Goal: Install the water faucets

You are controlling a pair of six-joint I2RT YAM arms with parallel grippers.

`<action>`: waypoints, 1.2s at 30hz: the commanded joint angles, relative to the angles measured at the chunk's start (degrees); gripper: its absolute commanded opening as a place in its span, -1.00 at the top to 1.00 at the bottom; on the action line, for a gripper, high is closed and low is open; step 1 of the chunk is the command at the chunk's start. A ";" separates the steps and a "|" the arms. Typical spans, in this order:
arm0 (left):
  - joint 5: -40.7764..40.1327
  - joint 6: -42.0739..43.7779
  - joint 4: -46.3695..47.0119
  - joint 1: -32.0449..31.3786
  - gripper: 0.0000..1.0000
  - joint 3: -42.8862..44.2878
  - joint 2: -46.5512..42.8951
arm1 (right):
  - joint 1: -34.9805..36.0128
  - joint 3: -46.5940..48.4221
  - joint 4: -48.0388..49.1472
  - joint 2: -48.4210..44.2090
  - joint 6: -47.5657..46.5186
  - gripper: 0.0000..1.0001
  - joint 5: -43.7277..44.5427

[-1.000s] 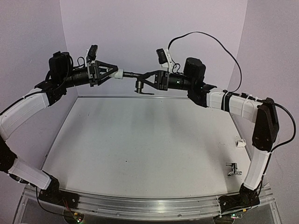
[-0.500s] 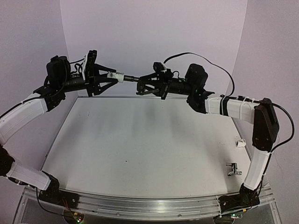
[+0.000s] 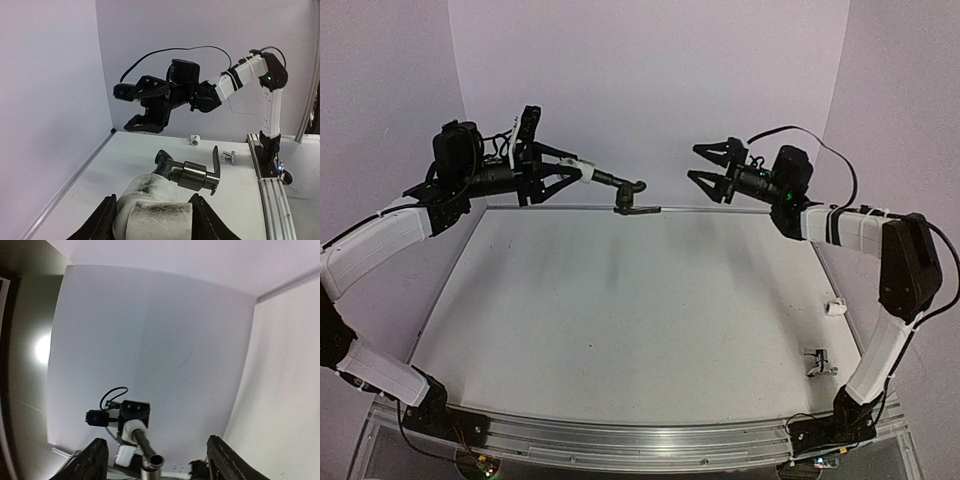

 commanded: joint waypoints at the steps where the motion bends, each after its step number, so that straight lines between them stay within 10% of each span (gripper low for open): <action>1: -10.02 -20.12 4.72 0.36 1.00 3.21 -1.35 | -1.77 3.17 -12.75 -7.03 -34.66 -0.47 -2.60; 6: -14.36 -42.30 3.62 2.16 1.00 3.60 -0.65 | 2.74 6.26 -35.17 -12.03 -83.28 -0.63 4.21; 14: -2.91 -58.73 1.72 3.79 1.00 3.86 0.47 | 10.56 5.78 -35.96 -13.36 -116.16 -0.79 5.21; 23: 0.11 -59.92 1.51 3.81 1.00 3.28 -0.48 | 14.85 15.49 -34.82 -3.83 -114.26 -0.79 3.13; 36: 0.95 -59.90 1.50 3.79 1.00 3.41 1.06 | 17.06 14.04 -15.38 1.80 -92.27 -0.12 5.59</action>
